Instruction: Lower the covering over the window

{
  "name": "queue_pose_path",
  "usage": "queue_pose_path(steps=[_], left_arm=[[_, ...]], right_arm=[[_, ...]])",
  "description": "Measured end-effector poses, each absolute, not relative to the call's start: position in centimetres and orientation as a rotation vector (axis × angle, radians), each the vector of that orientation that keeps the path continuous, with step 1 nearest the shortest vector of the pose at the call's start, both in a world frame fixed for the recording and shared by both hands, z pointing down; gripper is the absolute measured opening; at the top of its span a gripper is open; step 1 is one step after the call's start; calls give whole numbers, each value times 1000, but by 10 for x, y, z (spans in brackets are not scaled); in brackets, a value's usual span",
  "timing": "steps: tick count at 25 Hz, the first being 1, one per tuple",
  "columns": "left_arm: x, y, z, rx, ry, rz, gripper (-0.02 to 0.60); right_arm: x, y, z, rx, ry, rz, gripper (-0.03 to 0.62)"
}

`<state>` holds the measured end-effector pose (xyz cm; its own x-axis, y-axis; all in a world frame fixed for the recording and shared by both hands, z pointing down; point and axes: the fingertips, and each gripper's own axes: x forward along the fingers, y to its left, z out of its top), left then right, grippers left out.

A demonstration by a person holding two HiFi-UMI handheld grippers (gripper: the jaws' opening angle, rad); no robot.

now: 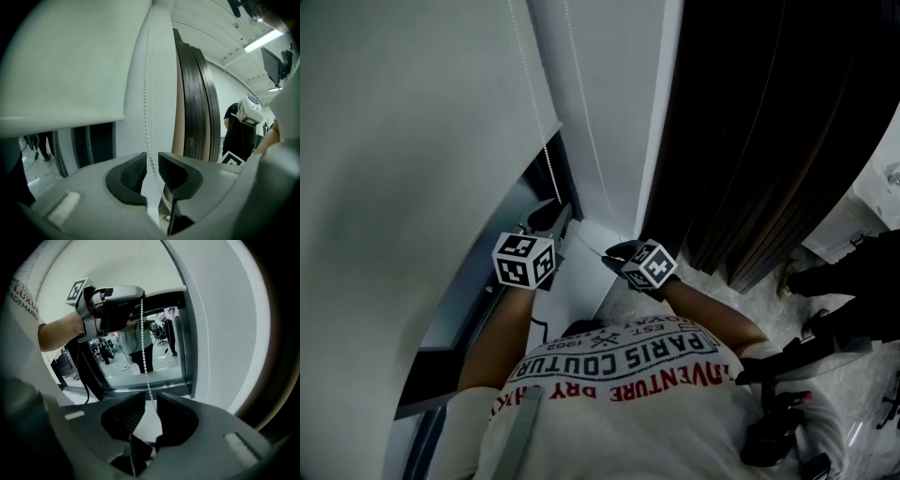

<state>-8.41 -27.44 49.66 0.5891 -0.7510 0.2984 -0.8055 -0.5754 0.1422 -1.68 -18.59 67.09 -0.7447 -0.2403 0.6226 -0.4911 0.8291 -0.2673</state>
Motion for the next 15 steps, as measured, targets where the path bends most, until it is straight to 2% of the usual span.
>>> queue_pose_path(steps=[3,8,13,15], left_arm=[[-93,-266,505,2504,-1312,259,96],[-109,-235,519,2426,-1344,220,104],[-95,-195,519,2458,-1230,163,100],[-90,-174,517,2473,-1189,109,24]], right_arm=[[-15,-181,672,535,-2427,546,141],[-10,-176,668,578,-2451,563,189],[-18,-170,640,575,-2538,611,175],[-21,-158,616,544,-2619,650,91]])
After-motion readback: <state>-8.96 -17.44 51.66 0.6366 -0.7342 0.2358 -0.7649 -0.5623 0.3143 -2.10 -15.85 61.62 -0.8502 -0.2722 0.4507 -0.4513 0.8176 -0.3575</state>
